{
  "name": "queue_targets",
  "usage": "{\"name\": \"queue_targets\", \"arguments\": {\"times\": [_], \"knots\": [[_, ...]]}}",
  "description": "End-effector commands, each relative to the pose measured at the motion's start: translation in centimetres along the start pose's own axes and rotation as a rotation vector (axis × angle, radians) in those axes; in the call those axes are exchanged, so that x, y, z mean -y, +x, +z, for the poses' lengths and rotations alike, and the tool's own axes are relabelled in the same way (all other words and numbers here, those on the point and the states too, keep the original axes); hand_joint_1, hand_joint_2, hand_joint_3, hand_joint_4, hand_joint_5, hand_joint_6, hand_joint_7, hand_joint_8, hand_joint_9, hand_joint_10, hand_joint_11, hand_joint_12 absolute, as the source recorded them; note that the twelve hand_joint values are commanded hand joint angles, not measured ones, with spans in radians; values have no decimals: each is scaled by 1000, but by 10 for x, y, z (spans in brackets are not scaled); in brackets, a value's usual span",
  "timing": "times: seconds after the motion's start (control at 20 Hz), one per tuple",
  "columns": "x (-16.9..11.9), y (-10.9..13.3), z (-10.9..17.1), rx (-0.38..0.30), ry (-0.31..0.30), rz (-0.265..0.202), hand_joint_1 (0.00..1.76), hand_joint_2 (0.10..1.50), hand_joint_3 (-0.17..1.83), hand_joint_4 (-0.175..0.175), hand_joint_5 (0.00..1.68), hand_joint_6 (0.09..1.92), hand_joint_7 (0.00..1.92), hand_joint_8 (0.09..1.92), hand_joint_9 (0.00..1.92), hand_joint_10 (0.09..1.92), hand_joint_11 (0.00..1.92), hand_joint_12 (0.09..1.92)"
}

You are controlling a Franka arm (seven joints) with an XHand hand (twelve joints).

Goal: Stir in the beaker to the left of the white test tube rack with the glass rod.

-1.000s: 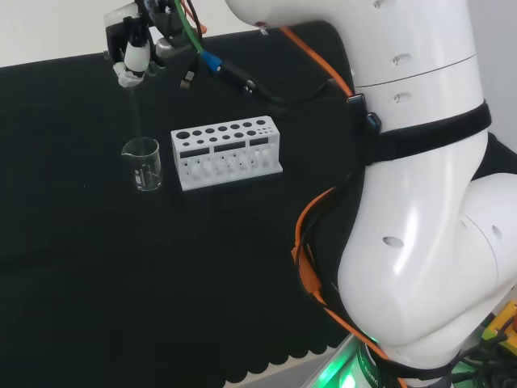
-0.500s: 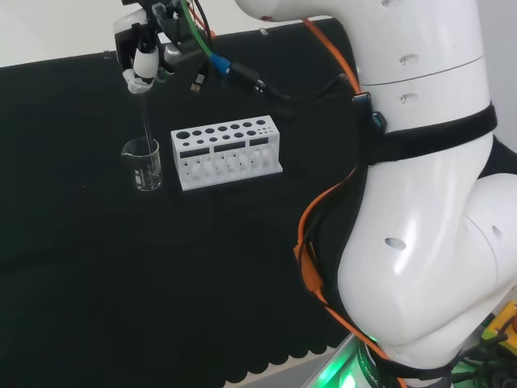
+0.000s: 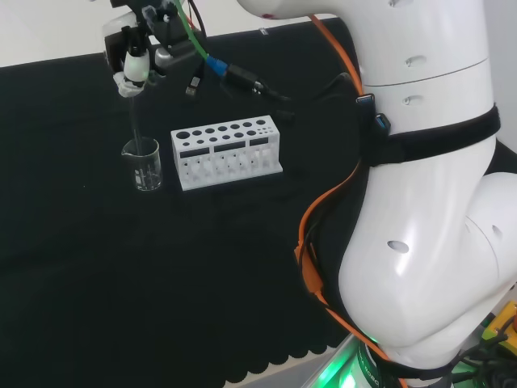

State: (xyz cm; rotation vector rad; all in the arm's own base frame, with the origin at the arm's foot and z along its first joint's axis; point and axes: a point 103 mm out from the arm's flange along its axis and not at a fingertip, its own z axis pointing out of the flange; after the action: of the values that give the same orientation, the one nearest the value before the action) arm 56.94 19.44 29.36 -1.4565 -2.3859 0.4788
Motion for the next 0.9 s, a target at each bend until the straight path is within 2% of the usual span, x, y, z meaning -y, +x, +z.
{"name": "queue_targets", "arguments": {"times": [0.05,0.35,0.45,0.6,0.9], "knots": [[-9,7,1,0,13,-5,1176,724,659,-175,1125,914,1471,465,1713,105,1561,768],[-18,1,2,-10,15,-5,1176,724,659,-175,1125,914,1470,464,1713,103,1560,768],[-19,-9,1,-19,12,-2,1176,724,659,-175,1125,914,1470,464,1713,103,1560,768],[-17,-23,1,-20,9,11,1176,725,658,-175,1125,914,1471,464,1714,102,1560,769],[-9,-34,3,-23,6,29,1176,725,658,-175,1125,914,1471,464,1715,101,1560,769]]}}
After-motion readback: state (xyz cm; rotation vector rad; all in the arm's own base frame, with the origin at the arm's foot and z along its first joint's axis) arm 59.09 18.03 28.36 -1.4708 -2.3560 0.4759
